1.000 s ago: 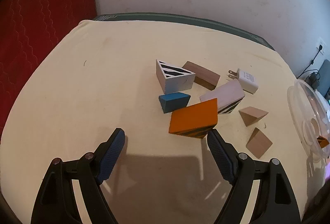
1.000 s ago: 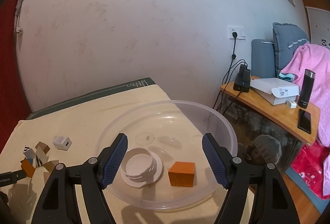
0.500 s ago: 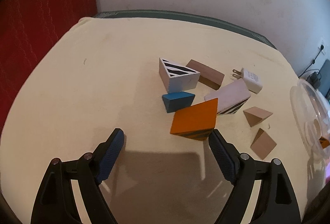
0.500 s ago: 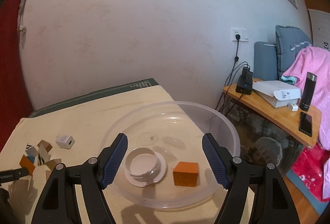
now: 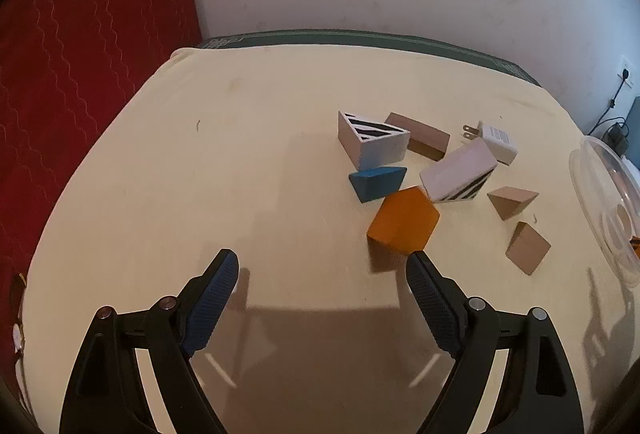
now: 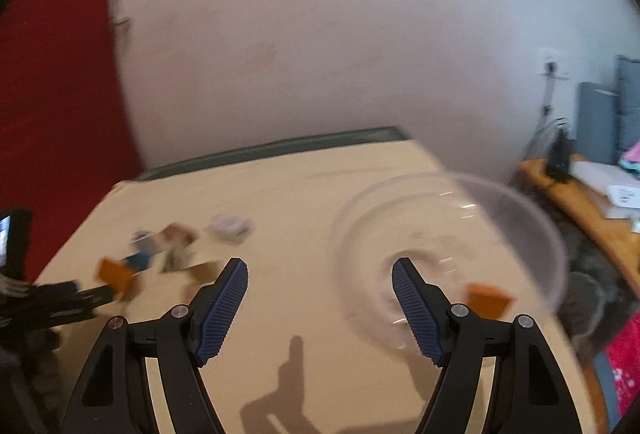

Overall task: Organize rigid objects
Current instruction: 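Move both grippers back over the remaining blocks on the table, then grasp the orange striped triangle with the left gripper while the right grasps the tan block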

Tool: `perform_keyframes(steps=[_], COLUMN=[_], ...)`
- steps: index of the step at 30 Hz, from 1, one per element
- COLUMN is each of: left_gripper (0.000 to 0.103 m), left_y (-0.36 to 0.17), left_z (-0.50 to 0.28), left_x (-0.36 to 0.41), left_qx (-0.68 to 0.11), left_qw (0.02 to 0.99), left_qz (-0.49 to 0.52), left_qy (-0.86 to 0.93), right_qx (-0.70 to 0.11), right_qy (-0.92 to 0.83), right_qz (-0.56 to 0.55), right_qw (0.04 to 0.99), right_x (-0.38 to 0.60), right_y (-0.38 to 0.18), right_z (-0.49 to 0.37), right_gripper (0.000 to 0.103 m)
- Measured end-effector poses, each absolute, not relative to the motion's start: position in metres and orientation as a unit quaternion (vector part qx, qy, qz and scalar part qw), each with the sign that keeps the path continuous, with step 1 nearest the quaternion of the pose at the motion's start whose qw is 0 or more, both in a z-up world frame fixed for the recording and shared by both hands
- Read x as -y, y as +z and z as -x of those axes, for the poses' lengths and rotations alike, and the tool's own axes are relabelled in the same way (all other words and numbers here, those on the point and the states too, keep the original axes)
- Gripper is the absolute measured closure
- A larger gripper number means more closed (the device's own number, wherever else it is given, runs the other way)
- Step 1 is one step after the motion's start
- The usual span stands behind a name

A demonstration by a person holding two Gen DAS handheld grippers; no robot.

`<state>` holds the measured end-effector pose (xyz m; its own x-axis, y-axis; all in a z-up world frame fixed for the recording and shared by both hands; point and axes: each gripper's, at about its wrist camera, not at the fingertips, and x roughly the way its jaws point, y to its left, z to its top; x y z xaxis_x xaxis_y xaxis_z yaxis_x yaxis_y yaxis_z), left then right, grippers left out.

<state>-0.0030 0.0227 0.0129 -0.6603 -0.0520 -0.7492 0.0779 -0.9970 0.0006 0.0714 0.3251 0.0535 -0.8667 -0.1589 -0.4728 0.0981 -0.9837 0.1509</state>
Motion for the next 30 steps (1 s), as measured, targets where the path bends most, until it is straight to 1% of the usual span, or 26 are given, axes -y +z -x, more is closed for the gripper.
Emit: perform_keyframes(steps=[3,6,14,18,22,26,30], left_gripper=[0.016,0.016,0.016,0.016,0.016,0.031,0.038], left_y=[0.012,0.009,0.016,0.015,0.009,0.003,0.005], left_z=[0.003,0.001,0.005,0.018,0.033,0.044,0.047], left_x=[-0.024,-0.026,-0.045,-0.059,-0.067,-0.063,-0.063], left_qx=[-0.019,-0.023,-0.055,-0.082,-0.089,-0.103,-0.104], left_qw=[0.033,0.032,0.026,0.042,0.077,0.103,0.104], left_qz=[-0.415,-0.418,-0.422,-0.436,-0.445,-0.46,-0.455], left_qy=[-0.909,-0.907,-0.904,-0.895,-0.888,-0.876,-0.879], right_qx=[0.052,0.048,0.06,0.061,0.064,0.064,0.061], right_qy=[-0.957,-0.951,-0.948,-0.949,-0.95,-0.949,-0.948], right_qz=[-0.267,-0.282,-0.292,-0.285,-0.281,-0.282,-0.286], right_qw=[0.102,0.118,0.116,0.117,0.12,0.126,0.128], right_x=[-0.308,-0.303,-0.308,-0.31,-0.31,-0.309,-0.308], right_y=[0.049,0.043,0.038,0.039,0.037,0.036,0.036], right_z=[-0.071,-0.07,-0.068,-0.071,-0.071,-0.071,-0.071], right_gripper=[0.025,0.025,0.025,0.025,0.025,0.025,0.025])
